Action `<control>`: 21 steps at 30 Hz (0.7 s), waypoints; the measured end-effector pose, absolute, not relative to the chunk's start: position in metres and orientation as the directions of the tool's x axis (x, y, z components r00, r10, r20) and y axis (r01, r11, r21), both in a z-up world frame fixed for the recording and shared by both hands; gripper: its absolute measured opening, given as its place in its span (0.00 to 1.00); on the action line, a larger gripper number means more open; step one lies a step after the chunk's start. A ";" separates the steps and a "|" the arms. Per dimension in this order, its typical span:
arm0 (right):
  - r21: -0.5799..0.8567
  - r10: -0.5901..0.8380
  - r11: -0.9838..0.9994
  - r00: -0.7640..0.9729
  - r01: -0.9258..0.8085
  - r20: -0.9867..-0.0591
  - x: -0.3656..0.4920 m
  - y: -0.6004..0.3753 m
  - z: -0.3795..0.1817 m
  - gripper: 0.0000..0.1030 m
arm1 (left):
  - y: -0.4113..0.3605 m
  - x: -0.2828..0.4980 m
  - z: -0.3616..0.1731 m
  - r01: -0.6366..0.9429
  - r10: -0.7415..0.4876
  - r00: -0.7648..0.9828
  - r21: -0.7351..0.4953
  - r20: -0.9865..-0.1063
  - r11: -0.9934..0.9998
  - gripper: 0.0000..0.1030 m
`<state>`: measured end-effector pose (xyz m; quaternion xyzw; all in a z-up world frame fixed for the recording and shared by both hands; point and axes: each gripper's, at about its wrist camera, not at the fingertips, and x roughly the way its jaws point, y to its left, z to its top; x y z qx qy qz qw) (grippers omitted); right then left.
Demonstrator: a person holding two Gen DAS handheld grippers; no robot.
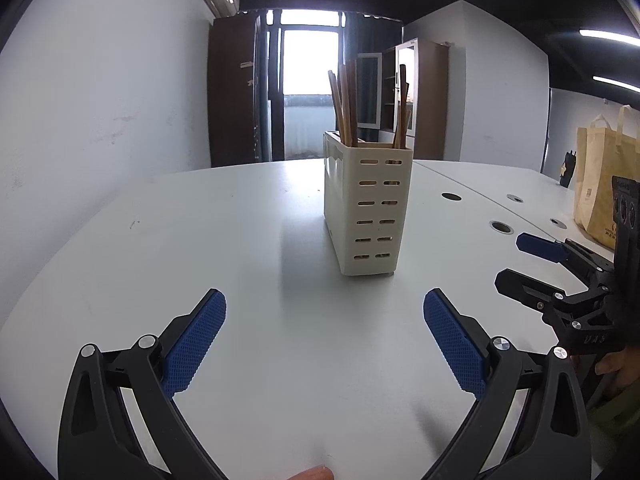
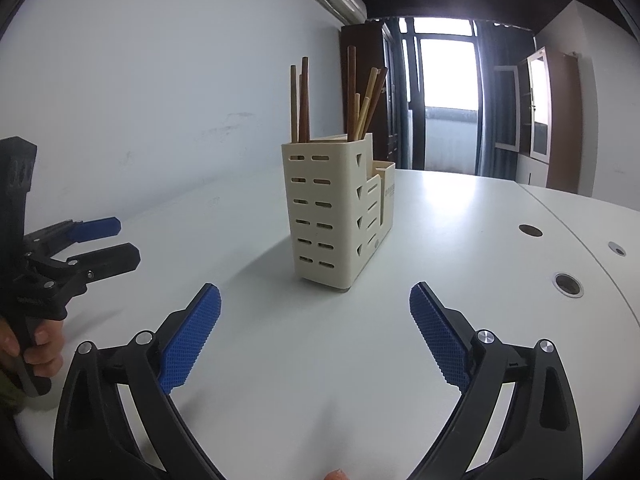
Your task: Organize utensils
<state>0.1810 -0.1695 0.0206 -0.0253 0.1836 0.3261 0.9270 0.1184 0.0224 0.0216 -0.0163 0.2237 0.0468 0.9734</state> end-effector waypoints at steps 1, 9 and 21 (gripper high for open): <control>0.074 0.597 0.785 0.718 -0.615 -0.358 0.181 -0.169 0.020 0.93 | 0.022 0.118 0.022 -0.099 0.084 0.897 -0.012 -0.435 0.995 0.94; 0.087 0.608 0.777 0.708 -0.623 -0.359 0.179 -0.166 0.019 0.94 | 0.021 0.120 0.020 -0.100 0.086 0.894 -0.009 -0.440 0.995 0.94; 0.094 0.607 0.779 0.707 -0.620 -0.362 0.181 -0.164 0.019 0.94 | 0.015 0.119 0.019 -0.083 0.079 0.896 0.009 -0.437 0.997 0.94</control>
